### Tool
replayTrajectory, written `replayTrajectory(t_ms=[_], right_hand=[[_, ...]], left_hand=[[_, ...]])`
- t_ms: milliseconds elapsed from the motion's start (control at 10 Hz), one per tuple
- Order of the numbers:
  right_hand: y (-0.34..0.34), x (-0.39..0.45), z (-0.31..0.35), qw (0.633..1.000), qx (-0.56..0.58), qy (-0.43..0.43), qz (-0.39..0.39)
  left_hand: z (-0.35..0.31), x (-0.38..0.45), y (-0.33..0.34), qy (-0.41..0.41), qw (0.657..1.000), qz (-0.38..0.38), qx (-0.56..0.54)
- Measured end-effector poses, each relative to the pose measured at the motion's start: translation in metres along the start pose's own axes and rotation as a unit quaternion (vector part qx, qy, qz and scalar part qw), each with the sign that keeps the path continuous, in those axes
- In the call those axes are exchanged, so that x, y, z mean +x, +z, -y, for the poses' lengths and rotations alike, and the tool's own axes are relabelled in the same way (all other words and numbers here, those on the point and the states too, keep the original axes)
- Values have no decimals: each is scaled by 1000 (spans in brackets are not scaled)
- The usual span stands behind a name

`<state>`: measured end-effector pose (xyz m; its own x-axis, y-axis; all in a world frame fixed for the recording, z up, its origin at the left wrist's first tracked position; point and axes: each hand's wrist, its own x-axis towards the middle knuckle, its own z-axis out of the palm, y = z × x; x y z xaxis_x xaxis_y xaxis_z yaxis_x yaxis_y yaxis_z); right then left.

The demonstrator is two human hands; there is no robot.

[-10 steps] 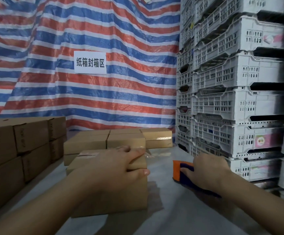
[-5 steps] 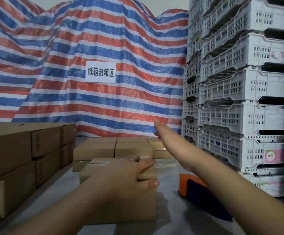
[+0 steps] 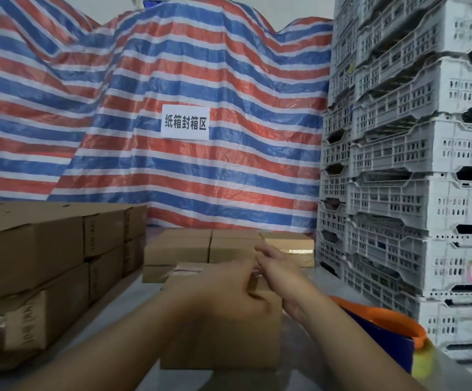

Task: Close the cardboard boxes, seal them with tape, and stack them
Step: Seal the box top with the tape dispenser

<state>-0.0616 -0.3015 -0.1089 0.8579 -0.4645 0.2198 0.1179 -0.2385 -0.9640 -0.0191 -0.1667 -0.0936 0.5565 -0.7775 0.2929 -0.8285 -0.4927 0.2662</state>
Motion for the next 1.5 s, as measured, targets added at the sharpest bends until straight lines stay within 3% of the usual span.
replayTrajectory(t_ms=[100, 200, 400, 500, 600, 800, 900, 1000, 1100, 1300, 1400, 1500], right_hand=[[-1, 3, -1, 1000, -23, 10, -7], [-3, 9, -3, 1000, -20, 18, -4], [-5, 17, -11, 999, -18, 27, 2], [-5, 17, -11, 999, 0, 42, 10], [-5, 17, -10, 999, 13, 51, 2], [-6, 12, -12, 997, 62, 51, 9], [-7, 5, -15, 988, 136, 73, 10], [-8, -13, -24, 971, 203, 118, 42], [-1, -21, -29, 969, 218, 116, 11], [-13, -56, -47, 995, -6, 9, 103], [-11, -59, -36, 997, -45, -18, 58], [-12, -27, -11, 993, -78, -71, -47]], left_hand=[[15, 0, -41, -49, 979, -18, -196], [28, -3, -63, -98, 944, -84, -302], [40, -5, -35, -201, 917, -145, -313], [51, -11, -24, -172, 884, -188, -393], [59, -39, -14, -74, 867, -193, -453], [56, -55, 0, -168, 812, -172, -531], [72, -64, 16, -141, 841, -188, -488], [66, -61, 16, -169, 853, -137, -474], [70, -70, 19, -134, 844, -101, -510], [70, -74, 28, -152, 829, -181, -507], [55, -64, 21, -192, 822, -222, -488], [37, -33, 1, -196, 813, -254, -485]])
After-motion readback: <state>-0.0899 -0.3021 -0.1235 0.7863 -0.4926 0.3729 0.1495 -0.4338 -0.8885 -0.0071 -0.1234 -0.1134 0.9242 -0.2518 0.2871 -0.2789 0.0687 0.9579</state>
